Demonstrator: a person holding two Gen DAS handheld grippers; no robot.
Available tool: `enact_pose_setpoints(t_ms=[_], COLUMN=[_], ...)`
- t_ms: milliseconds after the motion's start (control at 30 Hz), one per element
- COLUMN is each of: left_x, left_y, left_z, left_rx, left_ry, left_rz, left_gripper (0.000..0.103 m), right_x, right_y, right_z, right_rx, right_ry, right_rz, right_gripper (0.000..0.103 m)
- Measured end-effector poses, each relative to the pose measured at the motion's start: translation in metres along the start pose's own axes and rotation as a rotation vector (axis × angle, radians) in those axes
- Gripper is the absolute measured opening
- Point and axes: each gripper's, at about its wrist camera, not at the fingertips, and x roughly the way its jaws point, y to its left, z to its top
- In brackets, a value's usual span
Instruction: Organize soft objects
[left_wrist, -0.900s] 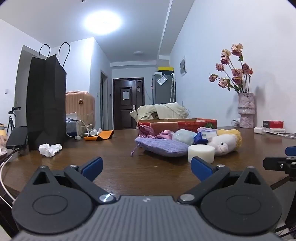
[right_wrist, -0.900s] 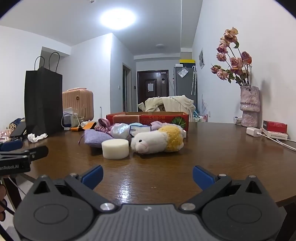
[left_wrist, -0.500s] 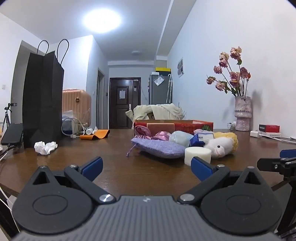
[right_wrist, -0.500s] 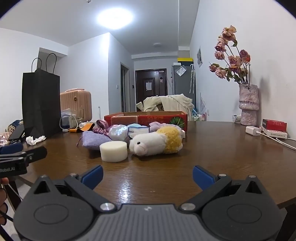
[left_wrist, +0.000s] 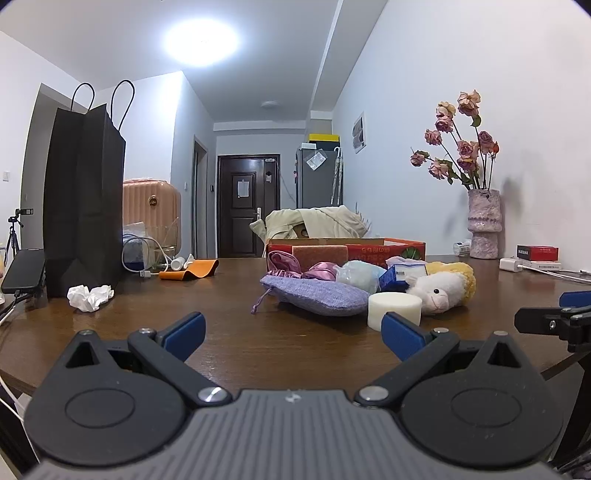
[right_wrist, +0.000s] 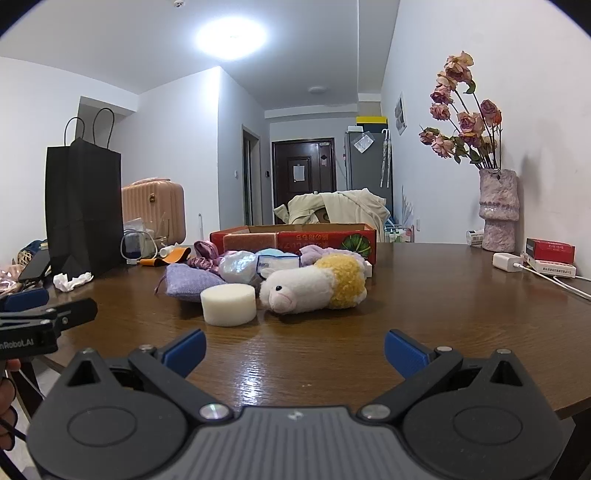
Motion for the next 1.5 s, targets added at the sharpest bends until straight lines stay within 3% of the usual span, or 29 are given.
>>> enact_pose_setpoints(t_ms=[1500], left_x=[0.0006], left_y=[-0.0034], left_z=[-0.0033], left_rx=[0.013], left_ry=[0.010], left_rz=[-0.002], left_gripper=[0.103], right_x=[0.0004], right_y=[-0.0005], right_z=[-0.0023], right_rx=[0.010], right_ry=[0.008], right_rz=[-0.001], right_gripper=[0.103])
